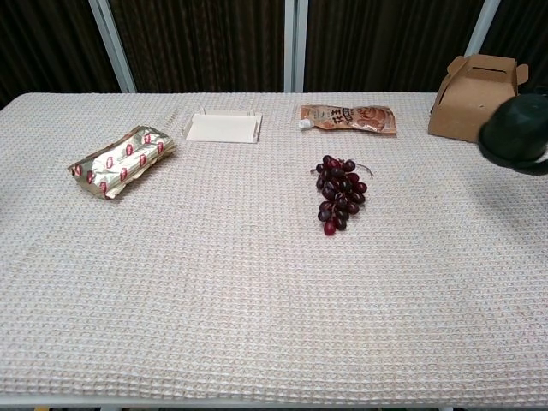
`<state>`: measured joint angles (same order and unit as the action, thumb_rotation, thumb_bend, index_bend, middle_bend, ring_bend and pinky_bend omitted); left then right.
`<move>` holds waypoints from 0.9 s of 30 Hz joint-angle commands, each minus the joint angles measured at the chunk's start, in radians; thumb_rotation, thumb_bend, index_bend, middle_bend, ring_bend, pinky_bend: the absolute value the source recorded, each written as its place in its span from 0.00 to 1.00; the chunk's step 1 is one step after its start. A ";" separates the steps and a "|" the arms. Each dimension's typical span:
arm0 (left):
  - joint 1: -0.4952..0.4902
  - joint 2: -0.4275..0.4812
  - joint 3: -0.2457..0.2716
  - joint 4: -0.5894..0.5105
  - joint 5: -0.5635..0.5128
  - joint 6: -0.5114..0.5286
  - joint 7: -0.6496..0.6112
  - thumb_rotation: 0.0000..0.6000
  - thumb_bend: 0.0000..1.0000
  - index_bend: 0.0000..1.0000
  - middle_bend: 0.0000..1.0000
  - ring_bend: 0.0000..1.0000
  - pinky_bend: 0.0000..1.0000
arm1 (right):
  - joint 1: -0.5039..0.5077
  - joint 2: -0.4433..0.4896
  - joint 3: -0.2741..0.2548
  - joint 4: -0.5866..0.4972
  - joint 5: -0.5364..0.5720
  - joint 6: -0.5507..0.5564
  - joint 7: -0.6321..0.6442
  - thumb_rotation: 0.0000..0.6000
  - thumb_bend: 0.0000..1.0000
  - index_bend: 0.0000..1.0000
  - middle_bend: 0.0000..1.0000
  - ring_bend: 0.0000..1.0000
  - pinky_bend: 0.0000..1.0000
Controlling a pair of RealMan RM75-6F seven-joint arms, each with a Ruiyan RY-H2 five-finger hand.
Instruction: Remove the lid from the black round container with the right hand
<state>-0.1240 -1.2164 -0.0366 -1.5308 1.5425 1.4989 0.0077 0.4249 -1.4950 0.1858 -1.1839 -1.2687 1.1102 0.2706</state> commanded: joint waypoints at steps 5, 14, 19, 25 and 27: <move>0.004 0.005 0.001 -0.011 0.001 0.006 0.015 1.00 0.04 0.24 0.19 0.12 0.28 | 0.095 -0.050 -0.062 -0.204 -0.153 -0.114 -0.088 1.00 0.13 0.39 0.45 0.09 0.00; 0.003 0.007 0.002 0.005 -0.002 -0.001 -0.011 1.00 0.04 0.24 0.19 0.12 0.28 | 0.014 0.057 0.020 -0.126 0.022 -0.049 -0.065 1.00 0.12 0.38 0.45 0.09 0.00; 0.002 -0.001 0.002 0.004 0.004 0.002 -0.003 1.00 0.04 0.24 0.19 0.12 0.28 | 0.004 0.060 -0.009 -0.119 -0.002 -0.072 -0.021 1.00 0.12 0.38 0.45 0.09 0.00; 0.006 0.010 -0.003 -0.010 -0.005 0.008 0.011 1.00 0.04 0.24 0.19 0.12 0.28 | 0.088 -0.077 -0.058 -0.202 -0.137 -0.105 -0.061 1.00 0.12 0.38 0.44 0.09 0.00; 0.006 0.014 -0.004 -0.010 -0.007 0.008 0.009 1.00 0.04 0.24 0.19 0.12 0.28 | 0.090 -0.094 -0.057 -0.203 -0.142 -0.091 -0.074 1.00 0.12 0.38 0.44 0.09 0.00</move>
<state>-0.1181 -1.2030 -0.0407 -1.5409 1.5353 1.5070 0.0172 0.4959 -1.5606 0.1411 -1.3680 -1.3868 1.0192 0.2151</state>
